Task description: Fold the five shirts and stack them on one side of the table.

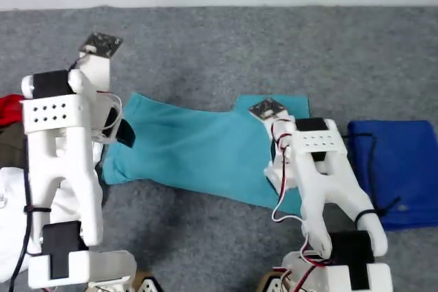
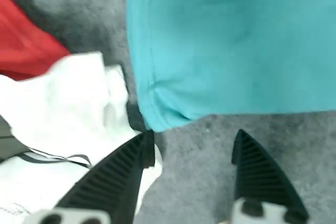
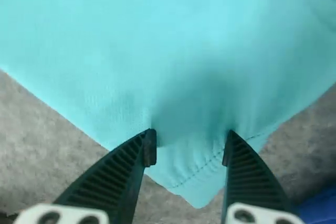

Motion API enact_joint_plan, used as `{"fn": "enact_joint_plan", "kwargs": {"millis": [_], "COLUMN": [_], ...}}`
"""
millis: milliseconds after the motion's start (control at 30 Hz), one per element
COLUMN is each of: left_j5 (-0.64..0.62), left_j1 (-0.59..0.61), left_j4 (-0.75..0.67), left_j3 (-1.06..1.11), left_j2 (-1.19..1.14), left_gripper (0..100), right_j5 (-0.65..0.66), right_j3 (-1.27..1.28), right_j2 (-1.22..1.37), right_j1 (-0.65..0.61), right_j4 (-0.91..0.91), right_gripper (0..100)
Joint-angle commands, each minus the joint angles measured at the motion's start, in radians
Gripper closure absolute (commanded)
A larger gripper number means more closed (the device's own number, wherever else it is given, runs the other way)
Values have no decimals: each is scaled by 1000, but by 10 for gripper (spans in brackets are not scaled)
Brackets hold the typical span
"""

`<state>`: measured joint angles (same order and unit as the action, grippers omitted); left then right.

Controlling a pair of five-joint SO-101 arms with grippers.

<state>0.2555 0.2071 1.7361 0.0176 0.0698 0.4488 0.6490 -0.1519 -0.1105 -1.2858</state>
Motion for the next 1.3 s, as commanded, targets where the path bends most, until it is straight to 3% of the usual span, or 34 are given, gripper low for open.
{"fn": "enact_joint_plan", "kwargs": {"millis": [0, 167, 367, 500, 733, 867, 1000, 1133, 1267], "left_j5": [-9, -8, -11, -14, -34, -107, -133, -117, -49], "left_j1": [-29, -83, -98, -117, -115, -118, -115, -97, -84], "left_j4": [15, 15, -78, -224, -436, -494, -404, -279, -222], "left_j3": [15, 16, 48, 205, 334, 332, 269, 182, 170], "left_j2": [44, 44, 43, 15, -153, -215, -181, -132, -98], "left_gripper": [756, 756, 756, 756, 757, 757, 757, 757, 757], "right_j5": [64, 115, 141, 192, 120, 68, 117, 293, 589], "right_j3": [14, 11, 11, 11, 8, -126, -474, -950, -1407], "right_j2": [2, -12, -242, -410, -489, -302, 25, 394, 763], "right_j1": [91, 176, 113, 64, 182, 188, 189, 188, 191], "right_j4": [28, -1, -148, -157, 150, 203, 140, -44, -318], "right_gripper": [790, 790, 790, 790, 790, 790, 790, 790, 790]}}
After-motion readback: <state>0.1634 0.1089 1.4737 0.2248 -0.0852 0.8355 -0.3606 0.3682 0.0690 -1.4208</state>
